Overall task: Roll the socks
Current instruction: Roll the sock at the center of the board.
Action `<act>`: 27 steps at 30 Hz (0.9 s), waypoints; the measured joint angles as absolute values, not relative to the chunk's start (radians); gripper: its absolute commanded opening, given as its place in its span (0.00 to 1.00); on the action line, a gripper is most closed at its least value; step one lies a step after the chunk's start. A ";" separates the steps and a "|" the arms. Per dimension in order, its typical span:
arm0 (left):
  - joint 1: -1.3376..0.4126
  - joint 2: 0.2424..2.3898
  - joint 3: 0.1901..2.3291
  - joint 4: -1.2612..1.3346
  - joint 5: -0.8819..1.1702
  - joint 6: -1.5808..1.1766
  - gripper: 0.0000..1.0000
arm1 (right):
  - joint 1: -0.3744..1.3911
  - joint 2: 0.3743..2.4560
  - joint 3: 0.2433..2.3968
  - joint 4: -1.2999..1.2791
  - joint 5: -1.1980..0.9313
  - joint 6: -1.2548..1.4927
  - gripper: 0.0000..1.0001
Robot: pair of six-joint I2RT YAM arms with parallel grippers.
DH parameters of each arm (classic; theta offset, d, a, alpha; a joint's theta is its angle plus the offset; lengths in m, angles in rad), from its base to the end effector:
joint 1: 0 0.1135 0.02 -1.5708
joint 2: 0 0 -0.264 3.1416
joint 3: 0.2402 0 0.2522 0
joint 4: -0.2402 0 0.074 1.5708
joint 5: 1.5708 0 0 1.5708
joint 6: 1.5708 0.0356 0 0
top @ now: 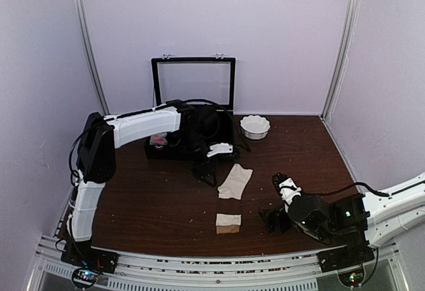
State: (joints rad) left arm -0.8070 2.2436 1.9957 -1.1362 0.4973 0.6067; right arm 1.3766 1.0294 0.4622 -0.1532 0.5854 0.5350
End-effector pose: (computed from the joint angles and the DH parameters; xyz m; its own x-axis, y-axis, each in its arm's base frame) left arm 0.3033 -0.3413 0.2146 -0.1615 0.8931 -0.4198 0.9593 0.0422 -0.2793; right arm 0.0580 0.1931 0.1903 -0.4856 -0.2671 -0.8324 -0.5697 0.8189 0.0696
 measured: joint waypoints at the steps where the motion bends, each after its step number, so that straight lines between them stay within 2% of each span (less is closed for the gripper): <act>1: -0.822 2.253 2.000 -1.126 0.486 0.611 0.65 | 1.377 1.028 0.445 -0.144 0.556 0.517 0.91; 4: -0.864 2.286 2.015 -1.097 0.444 0.624 0.65 | 1.377 1.024 0.430 -0.130 0.481 0.452 0.90; 10: -0.925 2.348 2.024 -1.064 0.390 0.646 0.64 | 1.382 1.042 0.435 -0.084 0.362 0.338 0.78; 13: -0.944 2.363 2.019 -1.034 0.357 0.646 0.58 | 1.385 1.099 0.452 -0.056 0.302 0.279 0.72; 22: -0.953 2.405 2.014 -0.912 0.162 0.629 0.59 | 1.405 1.270 0.532 -0.001 0.200 0.095 0.70; 27: -0.953 2.405 2.012 -0.886 0.135 0.630 0.59 | 1.406 1.336 0.532 0.047 0.162 -0.041 0.62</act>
State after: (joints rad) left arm -0.9531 2.4046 2.0125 -0.8864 0.1349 0.6296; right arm 1.4059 1.3365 0.5323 0.0475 0.1623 -0.0414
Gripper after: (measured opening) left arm 0.589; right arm 0.669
